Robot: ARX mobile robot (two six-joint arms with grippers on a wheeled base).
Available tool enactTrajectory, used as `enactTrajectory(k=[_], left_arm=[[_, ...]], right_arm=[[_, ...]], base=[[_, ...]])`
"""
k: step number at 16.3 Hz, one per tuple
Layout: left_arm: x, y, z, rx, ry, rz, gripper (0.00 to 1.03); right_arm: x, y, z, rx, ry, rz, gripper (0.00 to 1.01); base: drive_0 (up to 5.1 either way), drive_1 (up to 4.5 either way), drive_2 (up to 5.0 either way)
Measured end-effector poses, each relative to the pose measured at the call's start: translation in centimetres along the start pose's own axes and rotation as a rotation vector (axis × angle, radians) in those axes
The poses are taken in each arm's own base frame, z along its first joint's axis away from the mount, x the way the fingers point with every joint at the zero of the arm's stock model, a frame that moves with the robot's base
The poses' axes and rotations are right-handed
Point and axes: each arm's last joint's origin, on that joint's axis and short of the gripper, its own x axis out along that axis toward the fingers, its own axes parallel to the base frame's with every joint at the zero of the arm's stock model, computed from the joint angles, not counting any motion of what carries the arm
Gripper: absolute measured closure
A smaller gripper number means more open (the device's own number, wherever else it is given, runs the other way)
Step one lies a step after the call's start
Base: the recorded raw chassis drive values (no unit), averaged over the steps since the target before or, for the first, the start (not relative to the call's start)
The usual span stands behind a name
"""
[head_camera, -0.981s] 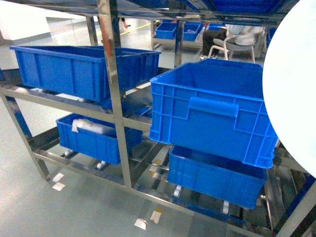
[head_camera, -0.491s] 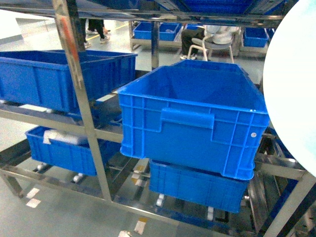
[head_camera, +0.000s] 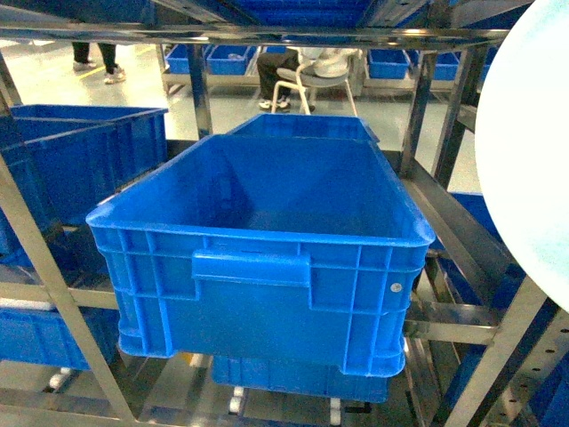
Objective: Place blue tray on left shelf second layer neatly
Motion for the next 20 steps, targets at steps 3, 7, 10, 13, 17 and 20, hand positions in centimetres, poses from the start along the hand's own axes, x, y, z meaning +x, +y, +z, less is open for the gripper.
enactTrajectory(k=[3,7,10,13,17,20], left_arm=[[0.00,0.00,0.03,0.000,-0.003,0.000,0.05],[0.00,-0.02,0.03,0.000,-0.003,-0.002,0.05],[0.00,-0.01,0.02,0.000,-0.002,0.000,0.05],[0.00,-0.02,0.02,0.000,-0.002,-0.001,0.05],[0.00,0.04,0.02,0.000,-0.002,0.007,0.05],[0.00,0.02,0.02,0.000,-0.002,0.002,0.05]], right_arm=[[0.03,0.01,-0.08,0.001,0.007,0.002,0.99],[0.00,0.00,-0.07,0.001,0.006,0.002,0.99],[0.00,0.01,-0.06,0.001,0.005,0.005,0.99],[-0.01,0.01,-0.05,0.001,0.004,0.005,0.99],[0.03,0.03,-0.09,0.002,0.007,0.011,0.99],[0.02,0.01,-0.06,0.001,0.005,0.005,0.99]], base=[[-6.9,0.51,0.5],[-5.1,0.44,0.4],[0.4,0.40,0.4],[0.6,0.59,0.6],[1.4,1.44,1.4],[0.0,0.00,0.0]])
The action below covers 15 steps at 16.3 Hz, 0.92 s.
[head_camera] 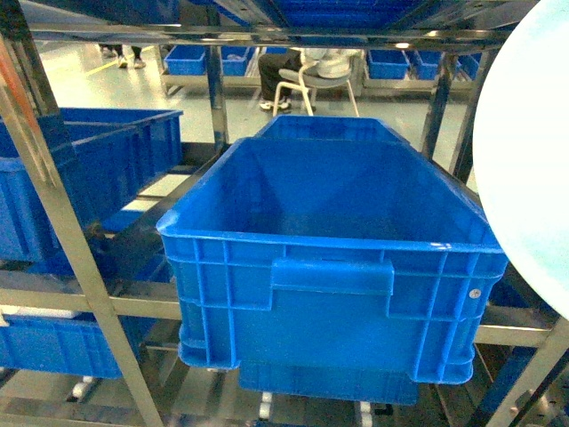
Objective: Place blue tray on left shelf second layer neatly
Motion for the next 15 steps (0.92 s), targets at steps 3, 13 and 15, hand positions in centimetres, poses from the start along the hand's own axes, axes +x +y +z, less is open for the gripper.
enactTrajectory(k=[3,13,15], left_arm=[[0.0,0.0,0.0,0.000,0.000,0.000,0.05],[0.0,0.0,0.0,0.000,0.000,0.000,0.05],[0.0,0.0,0.0,0.000,0.000,0.000,0.05]], right_arm=[[0.2,0.3,-0.6,0.085,0.097,0.057,0.99],[10.5,2.4,-2.0,0.281,0.219,0.080,0.99],[12.1,2.4,-2.4,0.274,0.210,0.057,0.99]], base=[[0.0,0.00,0.0],[0.0,0.00,0.0],[0.0,0.00,0.0]])
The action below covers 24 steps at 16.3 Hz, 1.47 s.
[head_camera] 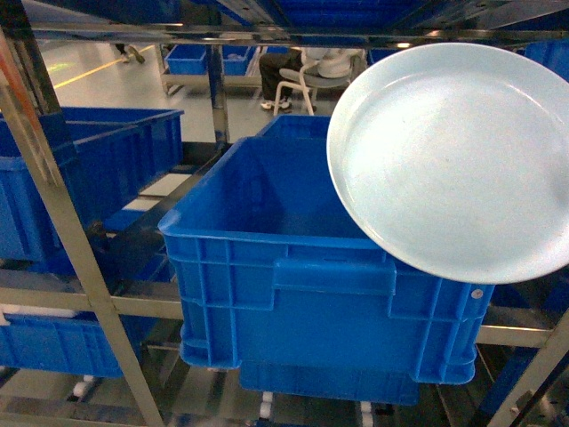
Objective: Place blue tray on left shelf second layer neatly
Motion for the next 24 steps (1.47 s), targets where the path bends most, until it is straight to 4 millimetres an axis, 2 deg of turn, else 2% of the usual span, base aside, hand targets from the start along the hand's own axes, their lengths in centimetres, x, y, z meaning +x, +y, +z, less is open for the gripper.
enactTrajectory(k=[3,8,13,17,18,19,20,21,22,24], left_arm=[[0.0,0.0,0.0,0.000,0.000,0.000,0.05],[0.0,0.0,0.0,0.000,0.000,0.000,0.05],[0.0,0.0,0.0,0.000,0.000,0.000,0.05],[0.0,0.0,0.0,0.000,0.000,0.000,0.05],[0.0,0.0,0.0,0.000,0.000,0.000,0.05],[0.0,0.0,0.0,0.000,0.000,0.000,0.05],[0.0,0.0,0.0,0.000,0.000,0.000,0.05],[0.0,0.0,0.0,0.000,0.000,0.000,0.05],[0.0,0.0,0.0,0.000,0.000,0.000,0.05],[0.0,0.0,0.0,0.000,0.000,0.000,0.05]], right_arm=[[1.9,0.2,-0.1,-0.018,-0.025,-0.027,0.99],[4.1,1.0,1.9,0.001,-0.114,-0.047,0.99],[6.1,2.8,0.9,0.011,-0.060,-0.062,0.99],[7.5,2.3,0.2,0.045,-0.091,-0.113,0.99],[7.7,2.3,0.2,0.046,-0.111,-0.112,0.95],[7.7,2.3,0.3,0.053,-0.152,-0.101,0.83],[7.6,2.3,0.4,0.060,-0.169,-0.095,0.75],[6.2,2.2,-0.1,0.080,-0.180,-0.080,0.61],[4.9,2.1,-0.9,0.089,-0.163,-0.077,0.52],[0.5,3.2,-2.8,0.084,-0.098,-0.012,0.29]], base=[[0.0,0.00,0.0],[0.0,0.00,0.0],[0.0,0.00,0.0],[0.0,0.00,0.0],[0.0,0.00,0.0],[0.0,0.00,0.0],[0.0,0.00,0.0],[0.0,0.00,0.0],[0.0,0.00,0.0],[0.0,0.00,0.0]])
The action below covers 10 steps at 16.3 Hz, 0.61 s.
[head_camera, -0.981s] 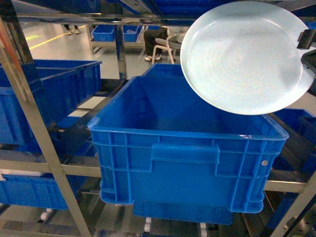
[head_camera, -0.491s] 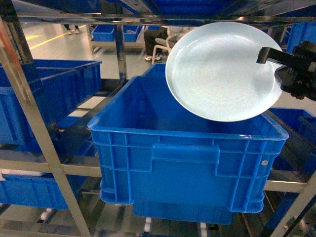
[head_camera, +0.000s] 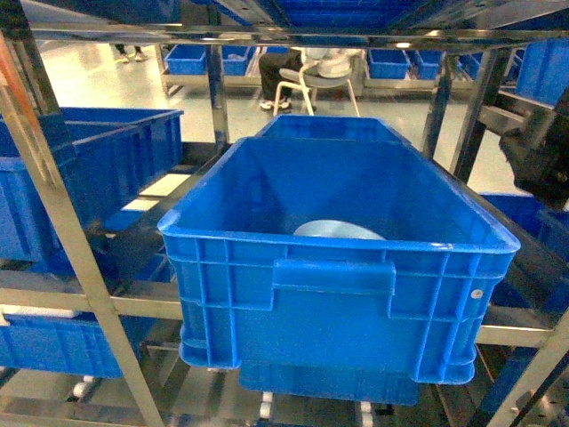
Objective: Place blue tray on left shelf second layer neatly
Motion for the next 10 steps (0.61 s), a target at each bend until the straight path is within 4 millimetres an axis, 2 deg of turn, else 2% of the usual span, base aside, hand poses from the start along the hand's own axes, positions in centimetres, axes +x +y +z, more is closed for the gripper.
enactTrajectory(k=[1,3,4,5,6,7,8,10], left_arm=[[0.0,0.0,0.0,0.000,0.000,0.000,0.05],[0.0,0.0,0.0,0.000,0.000,0.000,0.05],[0.0,0.0,0.0,0.000,0.000,0.000,0.05],[0.0,0.0,0.0,0.000,0.000,0.000,0.05],[0.0,0.0,0.0,0.000,0.000,0.001,0.05],[0.0,0.0,0.0,0.000,0.000,0.000,0.05],[0.0,0.0,0.0,0.000,0.000,-0.002,0.05],[0.0,0.0,0.0,0.000,0.000,0.000,0.05]], right_arm=[[-3.6,0.9,-1.0,-0.025,0.065,0.048,0.17],[-9.8,1.7,-1.6,-0.090,0.149,0.085,0.01],[-12.5,2.0,-0.7,-0.139,0.113,0.077,0.04],[-15.3,1.5,0.4,-0.200,0.045,0.035,0.03],[-16.7,1.0,0.7,-0.232,0.003,-0.001,0.03],[-17.3,0.8,0.9,-0.264,-0.111,-0.029,0.07],[-17.5,0.4,0.6,-0.283,-0.210,-0.065,0.17],[-17.4,-1.6,-0.4,-0.336,-0.263,-0.171,0.42]], base=[[0.0,0.00,0.0],[0.0,0.00,0.0],[0.0,0.00,0.0],[0.0,0.00,0.0],[0.0,0.00,0.0],[0.0,0.00,0.0],[0.0,0.00,0.0],[0.0,0.00,0.0]])
